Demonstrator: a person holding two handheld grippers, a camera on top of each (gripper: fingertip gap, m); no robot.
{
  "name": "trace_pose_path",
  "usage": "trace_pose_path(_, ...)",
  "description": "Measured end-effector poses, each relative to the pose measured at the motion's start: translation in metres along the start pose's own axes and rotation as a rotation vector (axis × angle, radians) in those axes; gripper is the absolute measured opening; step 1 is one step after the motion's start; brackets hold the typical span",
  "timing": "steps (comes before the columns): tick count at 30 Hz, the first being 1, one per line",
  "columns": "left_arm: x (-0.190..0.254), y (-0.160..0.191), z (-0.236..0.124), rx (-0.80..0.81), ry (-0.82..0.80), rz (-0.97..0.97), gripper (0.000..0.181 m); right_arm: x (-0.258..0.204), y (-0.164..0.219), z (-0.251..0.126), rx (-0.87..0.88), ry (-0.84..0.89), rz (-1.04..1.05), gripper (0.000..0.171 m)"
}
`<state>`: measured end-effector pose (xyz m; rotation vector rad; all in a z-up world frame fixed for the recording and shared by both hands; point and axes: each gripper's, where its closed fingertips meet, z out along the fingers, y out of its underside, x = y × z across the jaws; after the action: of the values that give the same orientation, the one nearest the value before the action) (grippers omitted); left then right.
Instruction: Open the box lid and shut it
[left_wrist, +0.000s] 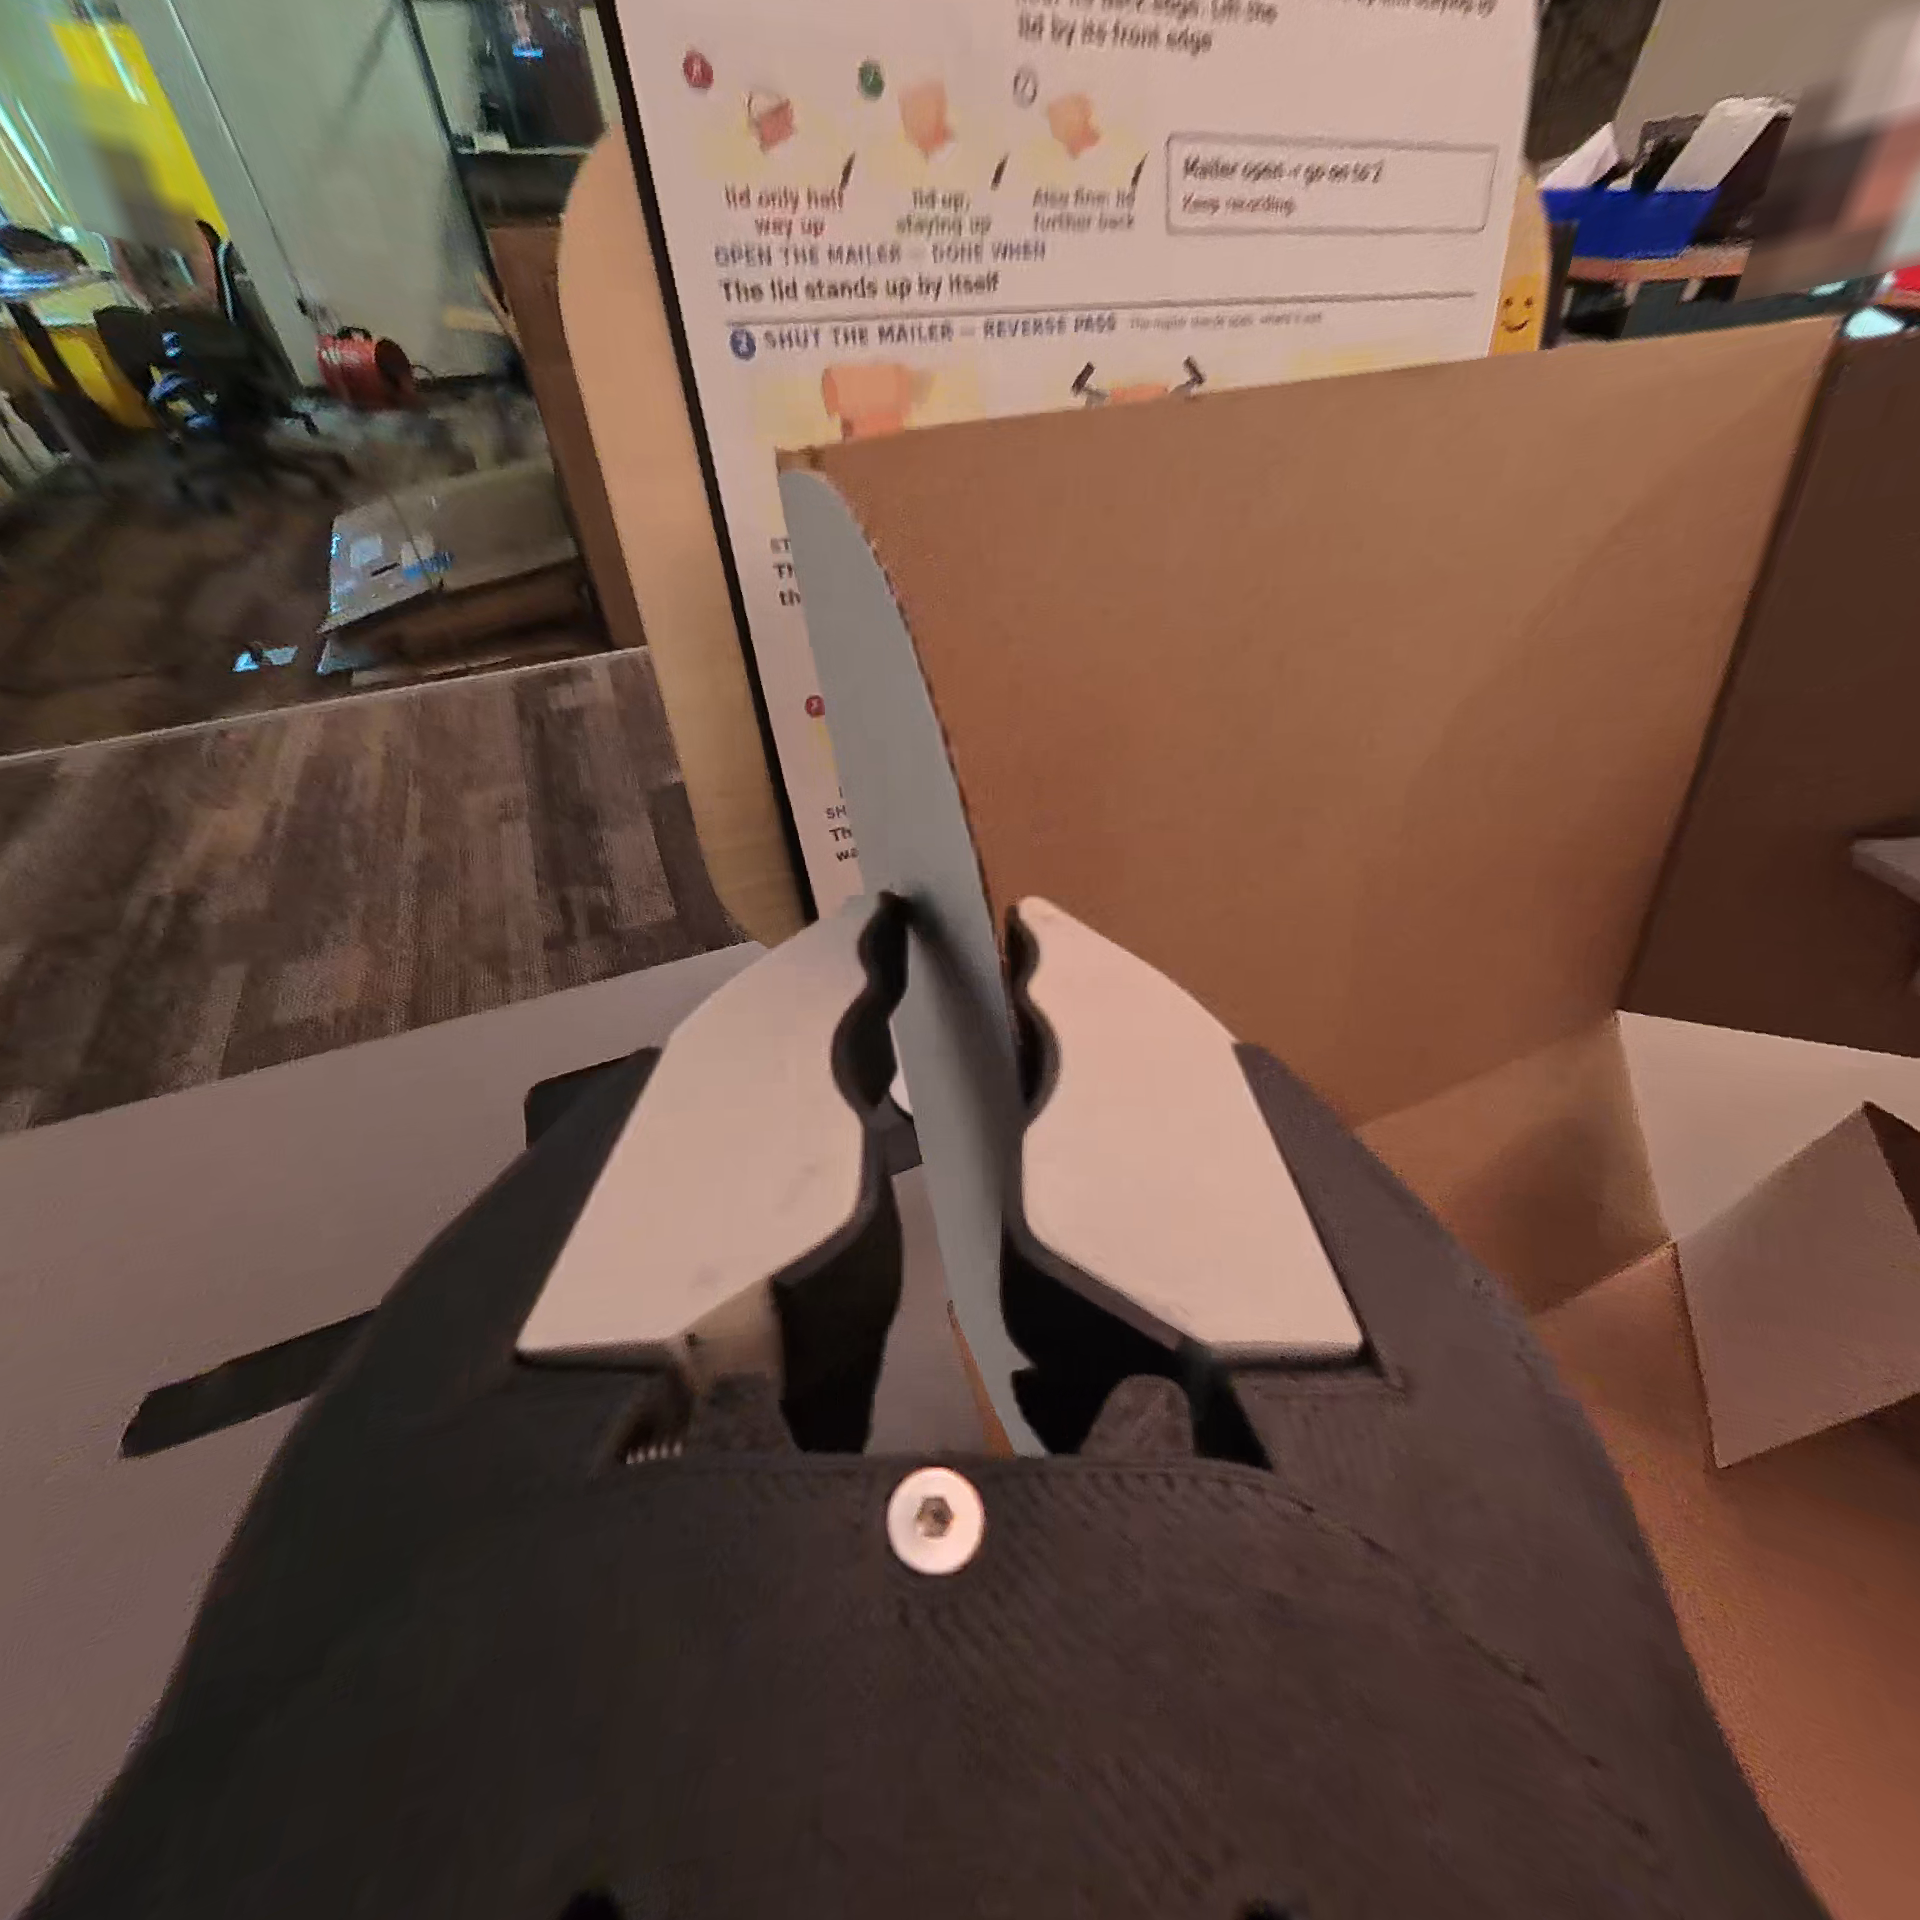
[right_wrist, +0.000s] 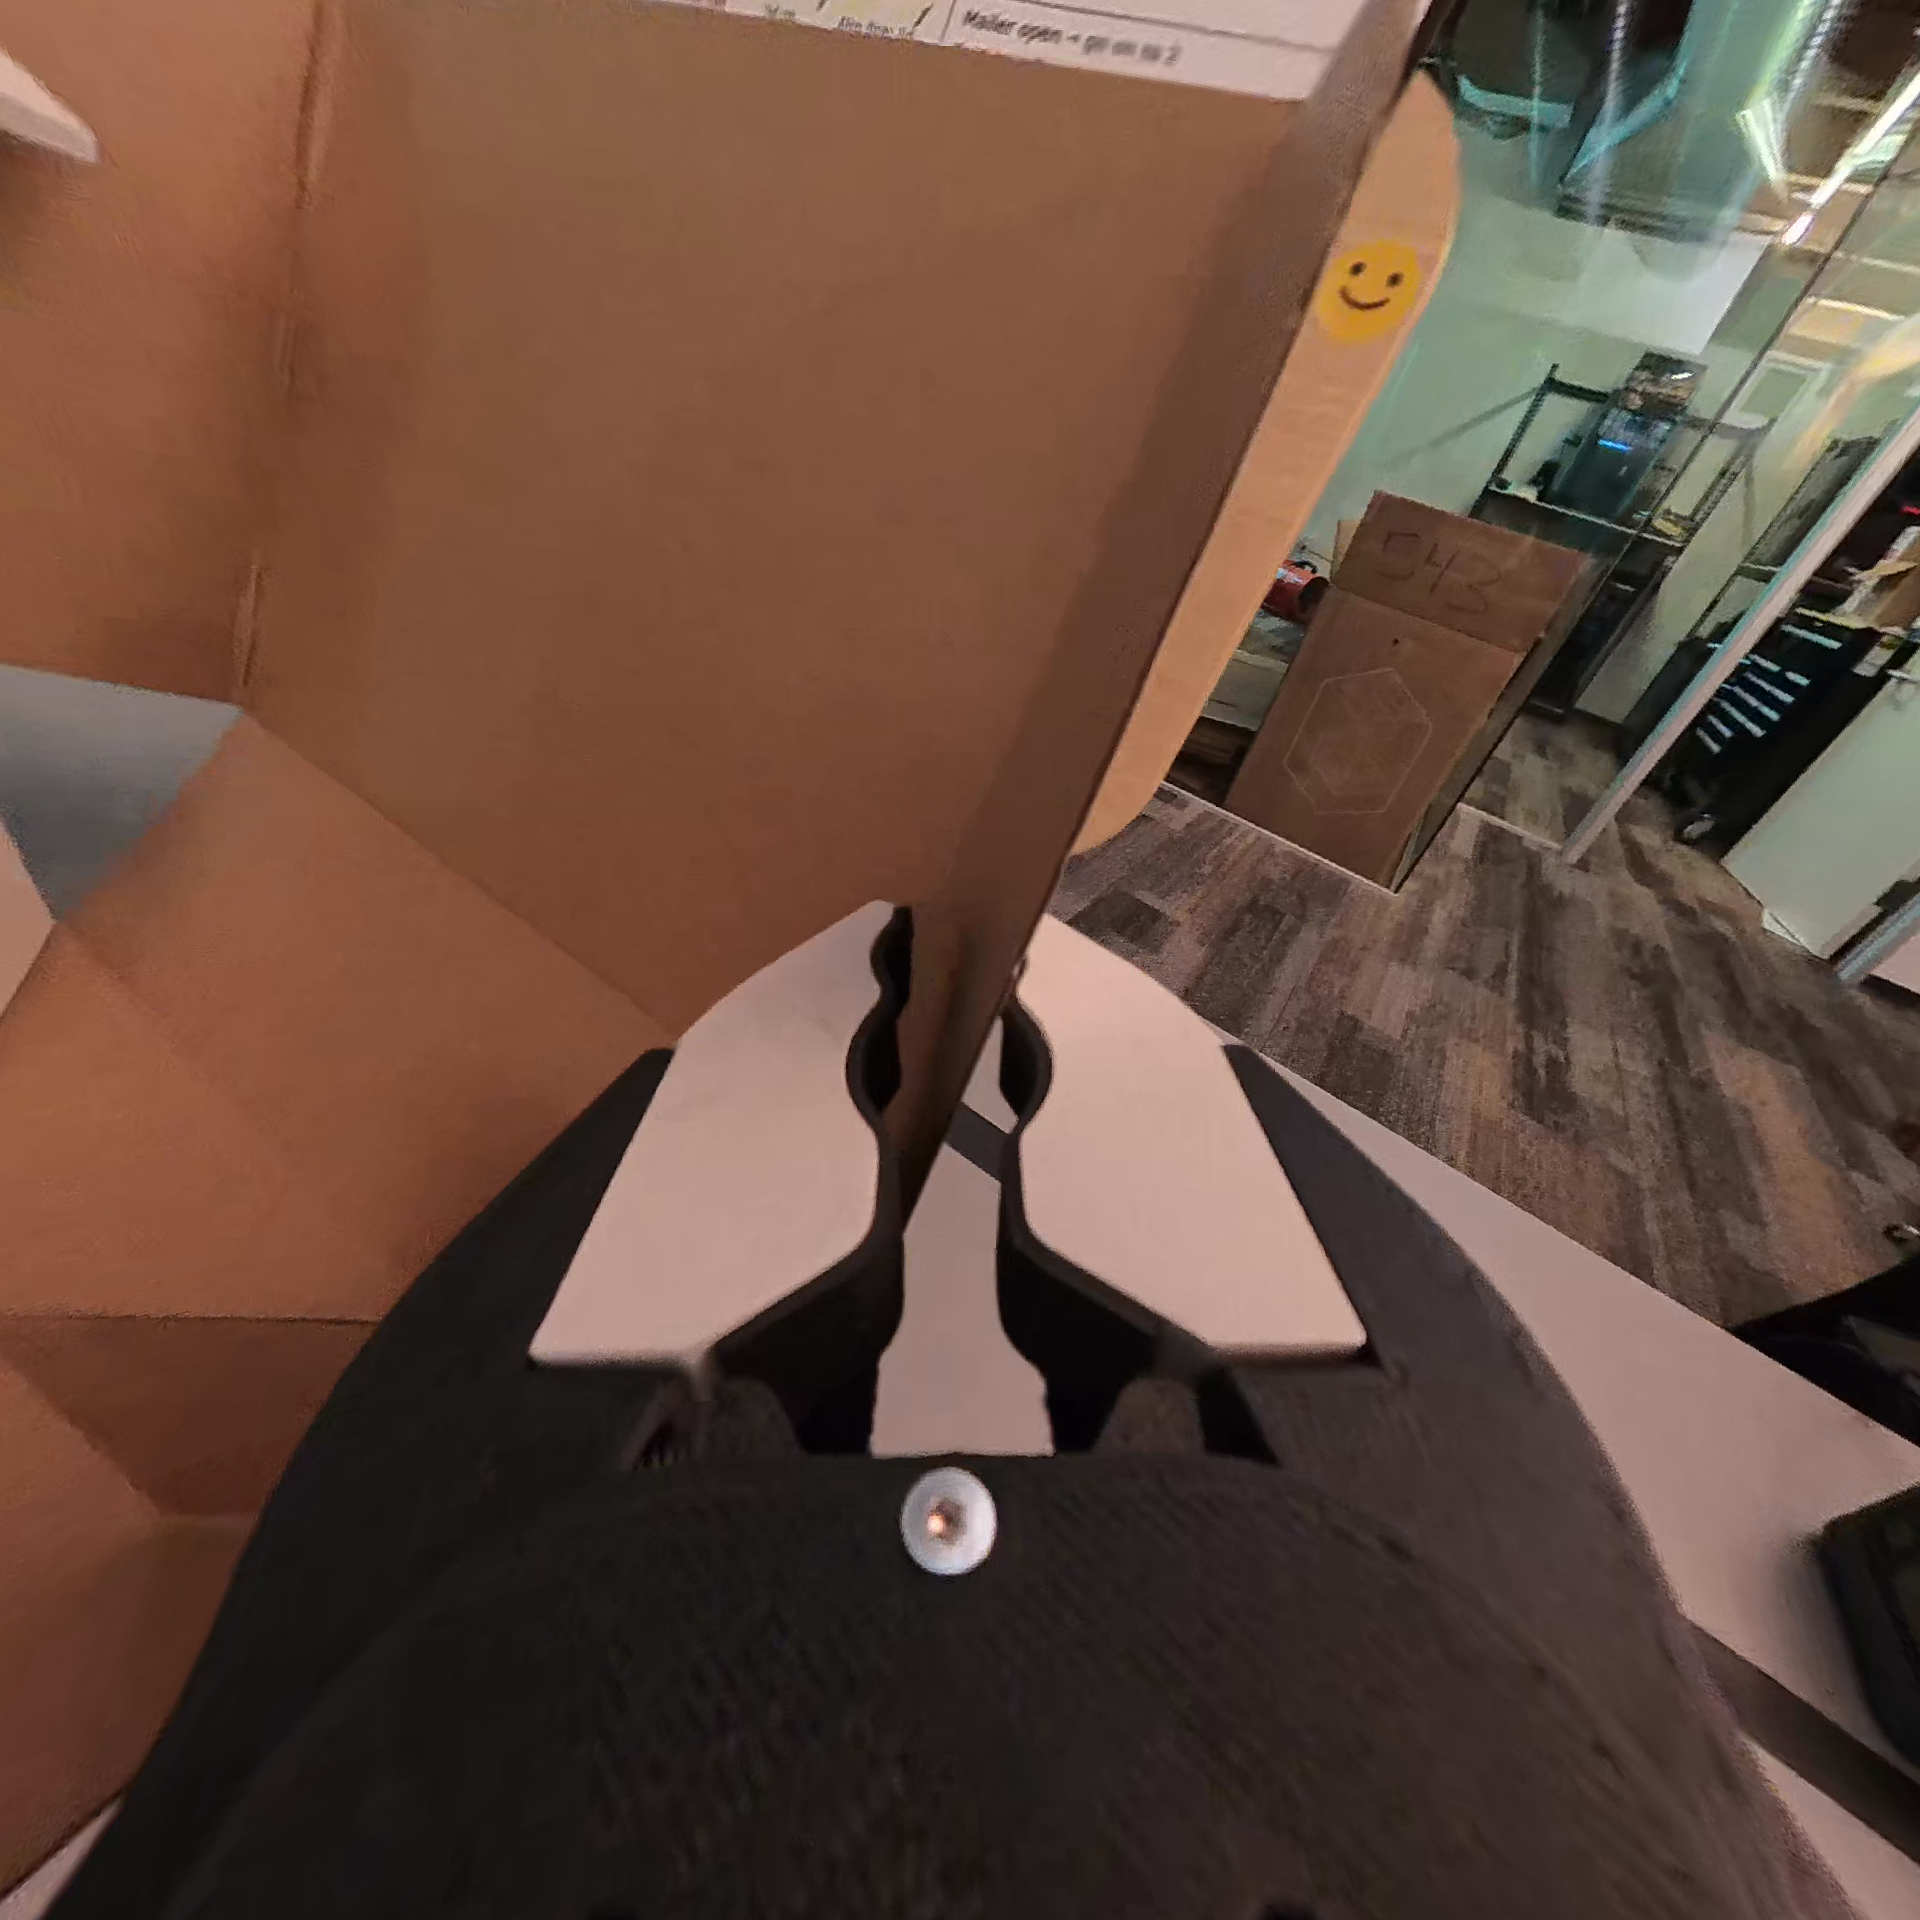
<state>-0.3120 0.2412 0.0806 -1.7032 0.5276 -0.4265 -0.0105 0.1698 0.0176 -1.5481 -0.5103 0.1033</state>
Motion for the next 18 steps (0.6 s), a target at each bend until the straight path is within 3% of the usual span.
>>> trace_pose_path(4,-0.009,-0.004,-0.014,-0.022,-0.056,0.023,0.008,-0.001,-0.005,-0.003,0.012,-0.04,0.008,0.021)
trace_pose_path(8,-0.004,-0.011,-0.027,-0.005,-0.02,-0.018,0.002,0.014,-0.036,-0.015,-0.003,0.087,-0.006,0.022)
trace_pose_path(11,-0.002,-0.01,-0.036,-0.029,-0.038,0.003,0.002,0.014,-0.035,-0.02,-0.182,0.108,0.008,0.02)
trace_pose_path(13,0.001,-0.008,-0.041,-0.047,-0.048,0.011,0.003,0.006,-0.029,-0.025,-0.283,0.071,0.038,0.008)
trace_pose_path(18,0.007,-0.004,-0.059,-0.11,-0.073,0.037,0.005,-0.011,-0.035,-0.034,-0.362,0.011,0.241,0.003)
